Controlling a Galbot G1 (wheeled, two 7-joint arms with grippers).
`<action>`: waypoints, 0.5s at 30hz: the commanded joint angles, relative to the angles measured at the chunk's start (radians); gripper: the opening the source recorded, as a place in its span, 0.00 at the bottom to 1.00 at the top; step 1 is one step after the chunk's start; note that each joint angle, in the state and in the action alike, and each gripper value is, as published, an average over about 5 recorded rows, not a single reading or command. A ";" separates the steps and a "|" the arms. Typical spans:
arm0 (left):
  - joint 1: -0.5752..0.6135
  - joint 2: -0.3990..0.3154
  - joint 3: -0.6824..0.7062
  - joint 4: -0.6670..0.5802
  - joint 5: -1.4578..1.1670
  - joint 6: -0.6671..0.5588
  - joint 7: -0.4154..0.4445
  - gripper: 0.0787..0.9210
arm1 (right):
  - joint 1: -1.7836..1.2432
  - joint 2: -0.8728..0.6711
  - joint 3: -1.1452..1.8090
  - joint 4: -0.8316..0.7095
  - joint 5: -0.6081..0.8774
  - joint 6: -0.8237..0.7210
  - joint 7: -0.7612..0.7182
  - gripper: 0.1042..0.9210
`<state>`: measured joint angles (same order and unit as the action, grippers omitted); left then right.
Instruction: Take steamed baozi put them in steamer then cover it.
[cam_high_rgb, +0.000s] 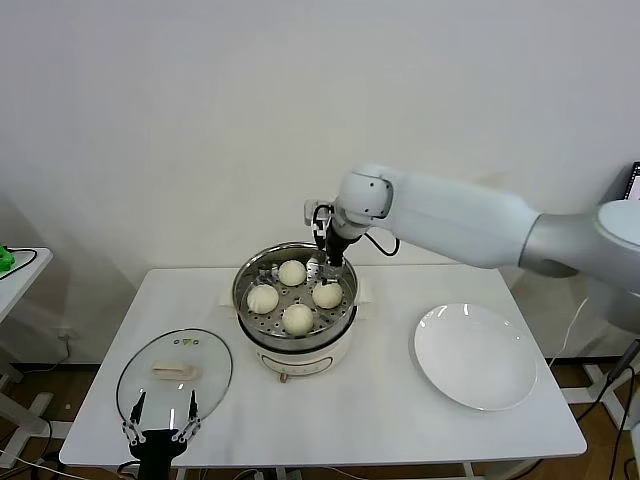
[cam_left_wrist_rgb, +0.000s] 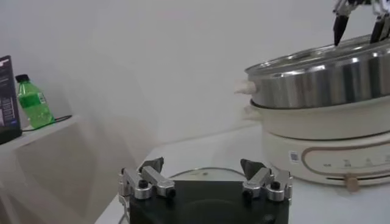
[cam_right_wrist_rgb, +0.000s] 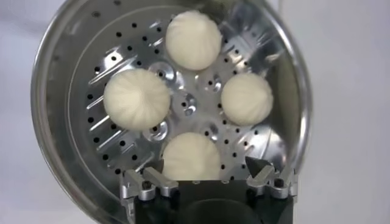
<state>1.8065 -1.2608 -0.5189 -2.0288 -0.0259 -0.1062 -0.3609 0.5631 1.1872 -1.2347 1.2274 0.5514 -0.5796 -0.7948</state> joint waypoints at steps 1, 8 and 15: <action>-0.036 0.030 -0.012 0.019 -0.059 0.003 -0.003 0.88 | -0.063 -0.240 0.182 0.253 0.094 0.014 0.352 0.88; -0.087 0.059 -0.020 0.078 -0.043 0.026 -0.004 0.88 | -0.430 -0.514 0.521 0.505 0.065 0.130 0.653 0.88; -0.114 0.079 -0.017 0.140 -0.033 -0.003 0.004 0.88 | -1.136 -0.678 1.118 0.653 -0.105 0.361 0.774 0.88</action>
<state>1.7282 -1.2009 -0.5353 -1.9551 -0.0644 -0.0991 -0.3595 0.2074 0.8048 -0.8105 1.6017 0.5799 -0.4584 -0.3210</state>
